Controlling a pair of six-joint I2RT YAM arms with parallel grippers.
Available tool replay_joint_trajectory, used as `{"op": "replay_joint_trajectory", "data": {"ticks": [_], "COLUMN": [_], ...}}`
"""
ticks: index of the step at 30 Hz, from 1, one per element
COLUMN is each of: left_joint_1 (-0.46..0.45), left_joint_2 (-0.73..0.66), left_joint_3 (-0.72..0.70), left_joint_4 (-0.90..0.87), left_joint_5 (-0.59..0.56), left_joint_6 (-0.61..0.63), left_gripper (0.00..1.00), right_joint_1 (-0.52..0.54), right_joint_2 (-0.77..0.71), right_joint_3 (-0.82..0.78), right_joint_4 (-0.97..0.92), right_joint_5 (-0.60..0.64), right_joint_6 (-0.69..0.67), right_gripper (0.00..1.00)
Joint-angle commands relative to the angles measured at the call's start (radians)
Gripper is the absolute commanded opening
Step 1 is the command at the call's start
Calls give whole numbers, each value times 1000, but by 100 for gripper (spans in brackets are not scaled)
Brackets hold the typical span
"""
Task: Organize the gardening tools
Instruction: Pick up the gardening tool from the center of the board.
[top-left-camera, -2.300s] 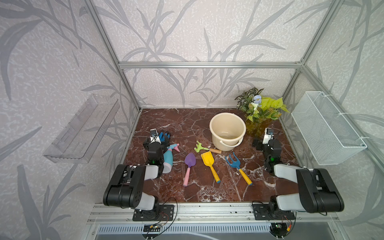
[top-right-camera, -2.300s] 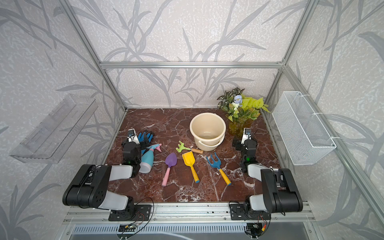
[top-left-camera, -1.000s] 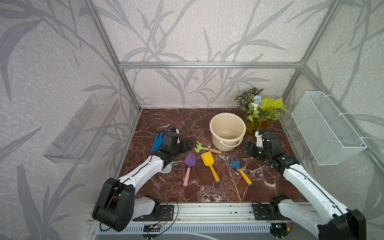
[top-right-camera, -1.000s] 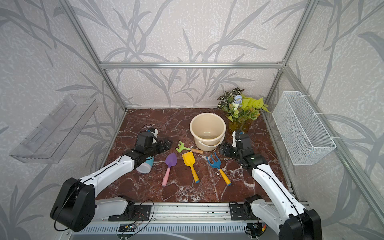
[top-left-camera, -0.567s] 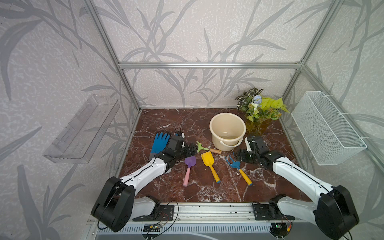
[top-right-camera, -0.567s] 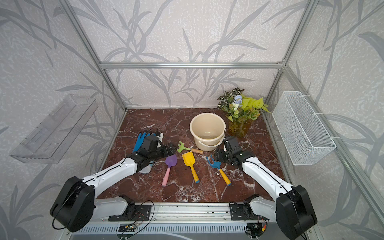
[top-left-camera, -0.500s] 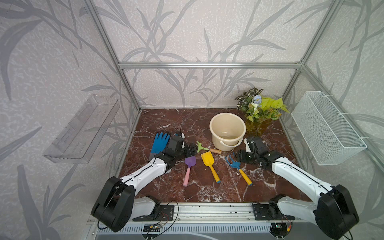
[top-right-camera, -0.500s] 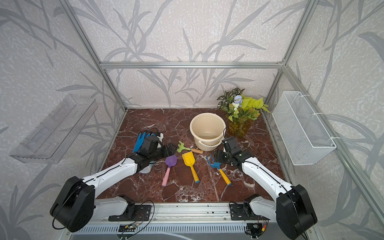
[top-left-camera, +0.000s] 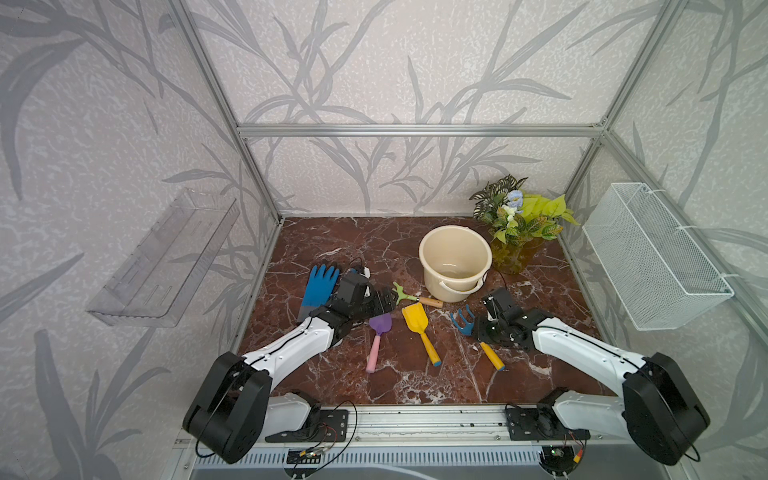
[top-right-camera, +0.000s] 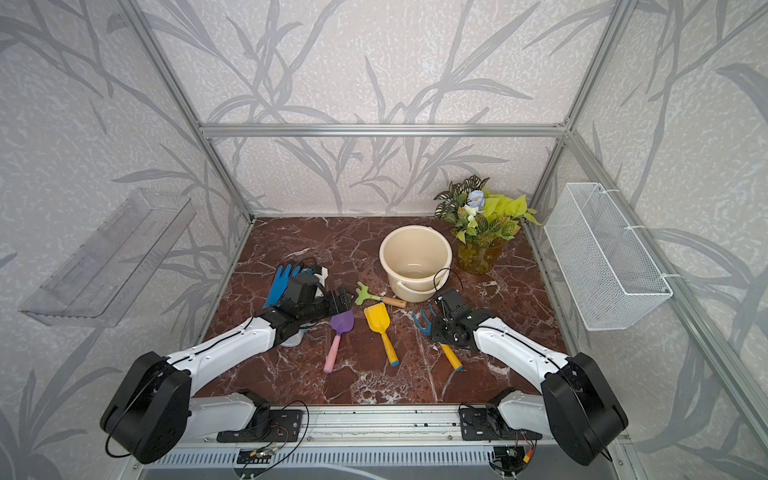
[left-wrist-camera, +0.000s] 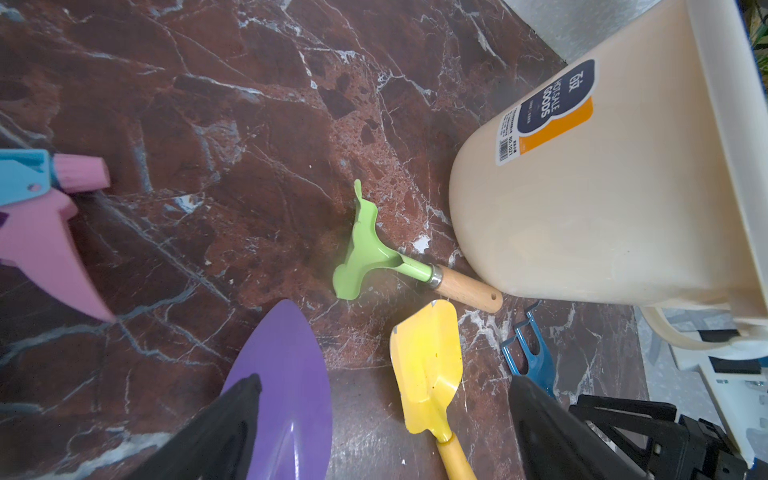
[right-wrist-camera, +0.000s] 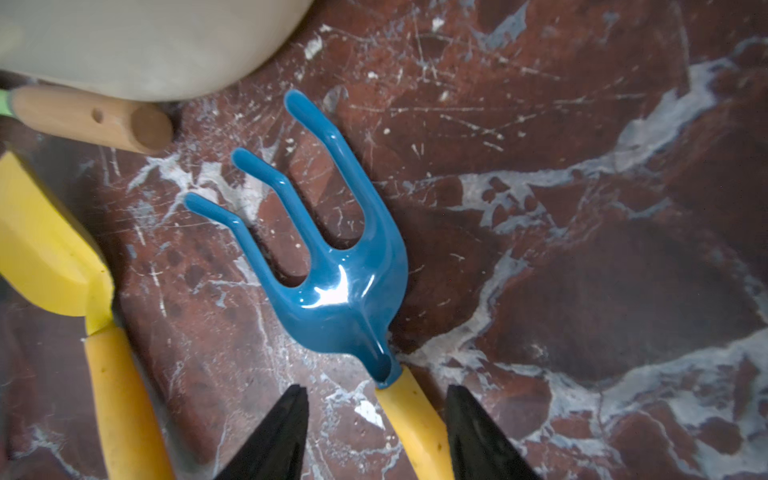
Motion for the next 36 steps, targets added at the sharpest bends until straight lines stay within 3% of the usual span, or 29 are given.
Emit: {"op": "replay_joint_trajectory", "data": {"ticks": [1,7,16,23,36], "left_joint_1": [-5,-6,-5,-5,-5], "left_joint_2": [-3,-7,-11,-13,-29], "left_joint_3": [-11,-9,-8,-8,8], "left_joint_4": [15,16,11,12,-2], "left_joint_5": [9,11,15,26,18], "left_joint_6": [-10,-10,-10,-12,-11], "left_gripper": [95,95,95,96,96], "right_joint_1": [20,55,114,119,195], "right_joint_2": [48,105,205,222,156], "right_joint_3": [21,28,77,96,144], "right_joint_4": [-45,-30,-61,-49,2], "right_joint_5": [19,28,65,26,-146], "right_joint_6": [-14,-19,-44,-99,-223], "right_gripper": [52,47,31,9,0]}}
